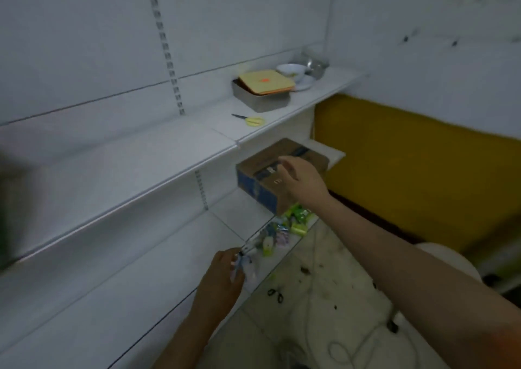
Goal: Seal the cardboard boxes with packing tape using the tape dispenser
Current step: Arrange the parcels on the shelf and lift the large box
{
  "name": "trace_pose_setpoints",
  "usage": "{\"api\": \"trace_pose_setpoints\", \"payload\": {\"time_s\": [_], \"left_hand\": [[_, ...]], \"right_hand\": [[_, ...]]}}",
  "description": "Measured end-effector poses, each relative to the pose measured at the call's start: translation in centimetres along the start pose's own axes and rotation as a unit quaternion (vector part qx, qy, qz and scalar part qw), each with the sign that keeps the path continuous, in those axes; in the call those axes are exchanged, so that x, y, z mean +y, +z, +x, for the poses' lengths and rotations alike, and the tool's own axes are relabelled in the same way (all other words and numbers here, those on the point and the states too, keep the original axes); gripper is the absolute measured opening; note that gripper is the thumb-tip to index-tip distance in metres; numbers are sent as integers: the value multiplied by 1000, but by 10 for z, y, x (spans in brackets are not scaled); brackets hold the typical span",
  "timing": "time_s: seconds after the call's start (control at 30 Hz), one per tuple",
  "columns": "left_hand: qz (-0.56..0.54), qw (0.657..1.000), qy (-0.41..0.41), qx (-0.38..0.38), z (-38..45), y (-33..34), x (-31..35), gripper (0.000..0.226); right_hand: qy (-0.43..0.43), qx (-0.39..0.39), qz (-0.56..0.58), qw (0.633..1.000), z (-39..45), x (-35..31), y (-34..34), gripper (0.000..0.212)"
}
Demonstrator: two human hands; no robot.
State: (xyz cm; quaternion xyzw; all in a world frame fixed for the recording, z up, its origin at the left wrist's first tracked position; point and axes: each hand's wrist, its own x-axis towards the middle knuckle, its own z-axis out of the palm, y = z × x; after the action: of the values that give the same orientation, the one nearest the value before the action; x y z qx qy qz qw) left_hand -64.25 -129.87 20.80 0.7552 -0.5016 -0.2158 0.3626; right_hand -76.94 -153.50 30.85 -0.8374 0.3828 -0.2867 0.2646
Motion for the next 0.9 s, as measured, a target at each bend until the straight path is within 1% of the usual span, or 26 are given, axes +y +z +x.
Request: {"api": "trace_pose_setpoints", "payload": {"time_s": [0.07,0.13,0.17,0.2,0.23,0.27,0.33,0.37,0.43,0.5,0.57,0.63,0.67,0.73,0.8,0.9], "left_hand": [[-10,999,-27,-31,38,35,0,19],[-15,998,-40,-48,86,69,-2,42],[-16,997,-52,-57,112,87,-5,47],[-23,994,-79,-68,138,103,-4,41],[-24,991,-109,-74,164,118,-3,29],[-27,988,-134,-74,191,133,-6,24],[-28,981,-181,-68,241,161,-15,35],[-31,977,-200,-59,265,173,-18,41],[-51,967,-245,-43,311,197,-23,49],[-83,951,-298,-15,354,219,-30,58],[-111,931,-348,14,390,239,-38,64],[-162,905,-391,39,417,255,-49,64],[-189,898,-396,42,429,262,-54,61],[-221,894,-389,29,443,274,-62,56],[-253,878,-405,38,450,279,-67,65],[-281,844,-449,82,447,279,-68,69]], "right_hand": [[58,-5,-25,998,22,76,-9,50],[115,-23,-44,992,53,149,-13,54],[142,-39,-45,988,71,187,-10,54],[163,-58,-43,984,89,222,-6,55],[175,-71,-43,981,109,254,0,57],[189,-82,-46,977,129,282,5,64],[216,-97,-39,971,169,329,14,79],[232,-105,-41,966,188,351,19,83],[237,-114,-61,963,225,390,29,83],[207,-131,-94,965,257,417,41,79],[195,-146,-130,961,289,445,57,84],[248,-121,-85,957,317,467,71,97],[269,-106,-59,955,329,477,79,102],[307,-94,-17,947,345,490,91,110],[335,-87,-26,938,357,497,98,111],[383,-96,-26,918,368,509,102,115]]}}
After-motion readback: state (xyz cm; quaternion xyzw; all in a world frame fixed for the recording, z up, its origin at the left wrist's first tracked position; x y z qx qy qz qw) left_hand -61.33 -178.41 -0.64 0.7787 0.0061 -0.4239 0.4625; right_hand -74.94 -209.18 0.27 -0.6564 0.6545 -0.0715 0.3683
